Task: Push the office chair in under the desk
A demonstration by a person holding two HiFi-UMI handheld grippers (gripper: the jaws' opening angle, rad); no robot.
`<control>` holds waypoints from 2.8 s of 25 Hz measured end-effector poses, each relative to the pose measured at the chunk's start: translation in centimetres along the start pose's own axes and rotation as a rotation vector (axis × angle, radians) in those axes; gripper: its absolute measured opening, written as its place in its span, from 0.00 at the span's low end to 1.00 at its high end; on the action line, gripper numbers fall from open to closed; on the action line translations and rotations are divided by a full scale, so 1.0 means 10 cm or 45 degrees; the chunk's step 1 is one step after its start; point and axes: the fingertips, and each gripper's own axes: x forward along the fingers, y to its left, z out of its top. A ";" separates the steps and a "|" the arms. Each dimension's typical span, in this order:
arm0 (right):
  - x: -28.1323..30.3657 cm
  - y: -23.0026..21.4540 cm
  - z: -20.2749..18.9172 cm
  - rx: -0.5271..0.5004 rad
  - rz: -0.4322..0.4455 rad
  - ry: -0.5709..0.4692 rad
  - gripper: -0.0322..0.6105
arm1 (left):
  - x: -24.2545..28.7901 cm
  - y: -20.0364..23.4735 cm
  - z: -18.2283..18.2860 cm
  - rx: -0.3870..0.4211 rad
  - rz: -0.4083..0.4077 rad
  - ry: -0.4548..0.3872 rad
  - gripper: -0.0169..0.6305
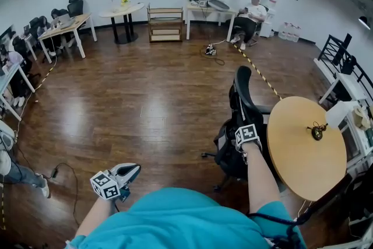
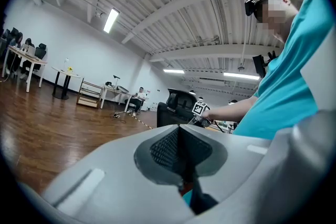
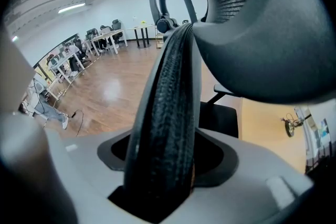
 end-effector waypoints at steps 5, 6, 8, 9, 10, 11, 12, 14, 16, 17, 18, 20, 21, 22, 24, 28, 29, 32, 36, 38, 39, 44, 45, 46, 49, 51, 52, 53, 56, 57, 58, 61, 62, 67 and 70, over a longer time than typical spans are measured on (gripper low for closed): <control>-0.03 0.06 -0.05 0.006 0.004 0.043 0.50 | 0.03 -0.02 -0.02 -0.005 0.021 -0.015 0.03; -0.04 0.07 -0.06 0.007 0.001 0.051 0.50 | 0.03 0.00 -0.02 -0.013 0.025 -0.017 0.03; -0.03 0.09 -0.06 0.004 -0.006 0.047 0.49 | 0.03 0.03 -0.01 -0.019 0.019 -0.009 0.03; -0.02 0.09 -0.05 0.002 -0.008 0.036 0.49 | 0.03 0.03 -0.01 -0.016 0.012 -0.002 0.03; -0.04 0.10 -0.07 0.009 -0.013 0.047 0.50 | 0.02 0.03 0.00 -0.013 0.005 0.002 0.03; -0.06 0.11 -0.10 0.014 -0.018 0.058 0.50 | 0.02 0.03 0.00 -0.014 0.002 0.003 0.03; -0.03 0.09 -0.08 0.005 -0.022 0.040 0.50 | 0.01 0.04 0.00 -0.018 0.002 0.002 0.03; 0.03 0.07 0.00 -0.022 -0.029 -0.009 0.51 | 0.00 0.06 0.03 -0.020 0.000 0.001 0.03; 0.03 0.07 0.02 -0.030 -0.036 -0.022 0.51 | -0.03 0.05 0.06 -0.008 -0.007 0.007 0.03; 0.03 0.06 0.00 -0.029 -0.041 -0.024 0.51 | -0.04 0.04 0.06 -0.004 -0.008 0.009 0.03; 0.03 0.04 -0.01 -0.026 -0.046 -0.028 0.51 | -0.05 0.03 0.04 -0.003 -0.006 0.009 0.03; 0.02 -0.01 -0.03 -0.016 -0.059 -0.045 0.53 | -0.07 0.01 0.00 -0.009 0.003 0.010 0.03; 0.00 -0.02 -0.03 -0.007 -0.062 -0.055 0.53 | -0.08 0.01 -0.02 -0.011 0.005 0.011 0.03; -0.05 -0.01 -0.04 0.001 -0.062 -0.069 0.53 | -0.10 0.00 -0.02 -0.014 0.007 0.011 0.03; -0.20 0.08 -0.02 -0.009 -0.059 -0.119 0.53 | -0.17 0.01 0.00 -0.020 0.008 0.007 0.03; -0.88 0.54 -0.15 -0.056 -0.086 -0.116 0.59 | -0.27 0.05 0.09 -0.026 0.006 0.002 0.03; -1.10 0.65 -0.29 -0.047 -0.108 -0.072 0.61 | -0.26 0.04 0.09 -0.026 0.002 0.000 0.03; -1.51 0.89 -0.13 -0.197 -0.122 -0.327 0.62 | -0.20 -0.02 0.08 -0.022 -0.016 -0.005 0.03; -1.70 1.37 0.10 -0.331 0.003 -0.669 0.39 | -0.15 -0.02 0.11 -0.023 -0.045 0.002 0.03; -1.73 1.54 0.09 -0.336 0.071 -0.765 0.19 | -0.10 -0.06 0.06 -0.020 -0.060 0.015 0.03; -1.73 1.59 0.08 -0.338 0.101 -0.804 0.14 | -0.06 -0.10 0.02 -0.017 -0.070 0.023 0.03; -1.61 1.82 -0.10 -0.394 0.267 -0.857 0.05 | 0.06 -0.28 -0.11 -0.005 -0.096 0.058 0.03; -1.58 1.86 -0.13 -0.406 0.293 -0.856 0.05 | 0.07 -0.30 -0.12 -0.002 -0.095 0.066 0.03; -1.56 1.88 -0.15 -0.413 0.312 -0.855 0.05 | 0.09 -0.31 -0.12 0.002 -0.095 0.072 0.03; -1.59 1.99 -0.17 -0.427 0.346 -0.841 0.05 | 0.06 -0.36 -0.06 0.010 -0.097 0.075 0.03; -1.66 2.21 -0.18 -0.453 0.365 -0.846 0.05 | -0.09 -0.34 -0.01 0.010 -0.098 0.066 0.03; -1.68 2.36 -0.18 -0.467 0.372 -0.848 0.05 | -0.21 -0.30 0.02 0.007 -0.100 0.058 0.03; -1.68 2.53 -0.18 -0.479 0.376 -0.848 0.05 | -0.34 -0.25 0.03 0.003 -0.104 0.049 0.03; -1.63 3.08 -0.17 -0.501 0.367 -0.844 0.05 | -0.81 -0.01 0.05 -0.002 -0.137 0.033 0.03; -1.63 3.28 -0.15 -0.504 0.358 -0.845 0.05 | -0.98 0.07 0.08 0.003 -0.152 0.034 0.03; -1.64 3.48 -0.13 -0.503 0.349 -0.849 0.05 | -1.16 0.14 0.11 0.011 -0.168 0.037 0.03; -1.71 4.16 -0.08 -0.477 0.333 -0.869 0.05 | -1.77 0.41 0.27 0.028 -0.218 0.047 0.03; -1.70 4.42 -0.09 -0.463 0.335 -0.871 0.05 | -2.01 0.52 0.31 0.020 -0.230 0.047 0.03; -1.49 5.92 -0.27 -0.425 0.383 -0.858 0.05 | -3.27 1.12 0.45 0.028 -0.303 0.071 0.03; -1.42 6.59 -0.32 -0.481 0.379 -0.836 0.05 | -3.69 1.43 0.45 0.023 -0.330 0.086 0.03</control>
